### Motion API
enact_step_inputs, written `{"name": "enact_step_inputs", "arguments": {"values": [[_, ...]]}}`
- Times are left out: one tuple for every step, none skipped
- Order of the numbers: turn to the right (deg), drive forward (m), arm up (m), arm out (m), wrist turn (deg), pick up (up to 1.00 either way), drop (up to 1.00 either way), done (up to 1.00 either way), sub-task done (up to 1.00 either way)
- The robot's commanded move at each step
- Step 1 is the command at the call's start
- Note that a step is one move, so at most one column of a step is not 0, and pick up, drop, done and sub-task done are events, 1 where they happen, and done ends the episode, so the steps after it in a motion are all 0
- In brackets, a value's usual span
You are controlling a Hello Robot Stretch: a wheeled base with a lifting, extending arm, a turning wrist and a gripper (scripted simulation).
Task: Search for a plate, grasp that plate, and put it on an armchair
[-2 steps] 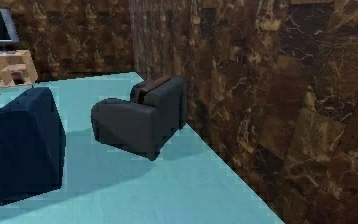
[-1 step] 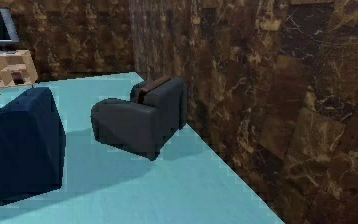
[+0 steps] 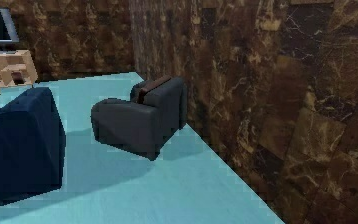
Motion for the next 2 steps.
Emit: {"name": "enact_step_inputs", "arguments": {"values": [[0.0, 0.0, 0.0, 0.0, 45.0, 0.0, 0.0, 0.0, 0.0], [0.0, 0.0, 0.0, 0.0, 45.0, 0.0, 0.0, 0.0, 0.0]]}}
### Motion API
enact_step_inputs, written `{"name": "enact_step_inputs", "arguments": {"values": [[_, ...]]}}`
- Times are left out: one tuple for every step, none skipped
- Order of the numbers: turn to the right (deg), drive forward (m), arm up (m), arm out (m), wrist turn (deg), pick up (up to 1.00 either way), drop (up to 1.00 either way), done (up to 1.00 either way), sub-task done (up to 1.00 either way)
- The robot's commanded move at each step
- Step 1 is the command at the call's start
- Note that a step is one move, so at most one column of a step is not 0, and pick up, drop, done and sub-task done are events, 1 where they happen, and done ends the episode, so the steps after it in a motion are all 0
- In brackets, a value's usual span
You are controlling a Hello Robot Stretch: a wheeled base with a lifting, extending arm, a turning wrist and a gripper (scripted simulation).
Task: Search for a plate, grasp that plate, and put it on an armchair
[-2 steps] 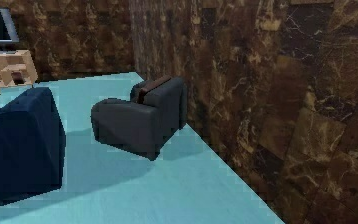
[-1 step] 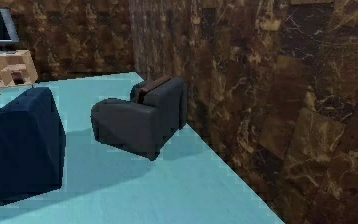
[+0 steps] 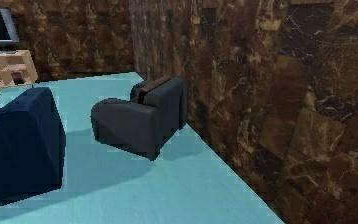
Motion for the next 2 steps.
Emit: {"name": "enact_step_inputs", "arguments": {"values": [[0.0, 0.0, 0.0, 0.0, 45.0, 0.0, 0.0, 0.0, 0.0], [0.0, 0.0, 0.0, 0.0, 9.0, 0.0, 0.0, 0.0, 0.0]]}}
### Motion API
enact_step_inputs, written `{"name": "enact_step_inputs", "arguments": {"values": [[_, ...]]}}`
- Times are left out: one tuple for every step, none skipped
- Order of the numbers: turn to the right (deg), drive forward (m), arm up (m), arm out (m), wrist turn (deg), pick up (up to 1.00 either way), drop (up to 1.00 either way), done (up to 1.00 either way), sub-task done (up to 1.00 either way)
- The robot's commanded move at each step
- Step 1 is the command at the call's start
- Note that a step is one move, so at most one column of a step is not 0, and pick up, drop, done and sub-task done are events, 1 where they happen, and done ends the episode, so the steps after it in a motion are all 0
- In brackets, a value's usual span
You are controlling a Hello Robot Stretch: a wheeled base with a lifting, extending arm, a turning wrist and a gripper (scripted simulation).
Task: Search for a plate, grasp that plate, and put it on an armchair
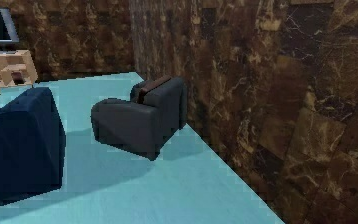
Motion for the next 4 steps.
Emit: {"name": "enact_step_inputs", "arguments": {"values": [[0.0, 0.0, -0.3, 0.0, 0.0, 0.0, 0.0, 0.0, 0.0], [0.0, 0.0, 0.0, 0.0, 0.0, 1.0, 0.0, 0.0, 0.0], [0.0, 0.0, 0.1, 0.0, 0.0, 0.0, 0.0, 0.0, 0.0], [0.0, 0.0, 0.34, 0.0, 0.0, 0.0, 0.0, 0.0, 0.0]]}}
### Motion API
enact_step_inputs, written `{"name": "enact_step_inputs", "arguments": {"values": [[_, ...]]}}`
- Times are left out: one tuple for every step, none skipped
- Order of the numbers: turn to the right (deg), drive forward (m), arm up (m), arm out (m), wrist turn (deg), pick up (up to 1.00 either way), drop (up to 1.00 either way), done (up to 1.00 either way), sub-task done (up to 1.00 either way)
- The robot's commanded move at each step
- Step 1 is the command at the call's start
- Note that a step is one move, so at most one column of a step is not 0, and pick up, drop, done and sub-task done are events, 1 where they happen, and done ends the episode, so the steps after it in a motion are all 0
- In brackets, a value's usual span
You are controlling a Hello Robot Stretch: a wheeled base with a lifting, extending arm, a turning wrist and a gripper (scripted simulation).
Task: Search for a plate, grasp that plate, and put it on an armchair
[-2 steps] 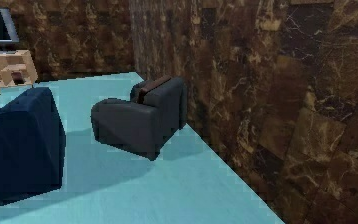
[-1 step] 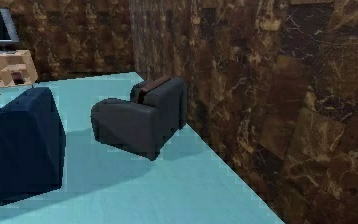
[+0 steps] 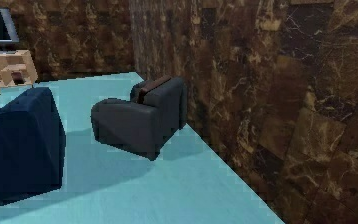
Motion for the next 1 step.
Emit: {"name": "enact_step_inputs", "arguments": {"values": [[0.0, 0.0, 0.0, 0.0, -45.0, 0.0, 0.0, 0.0, 0.0]]}}
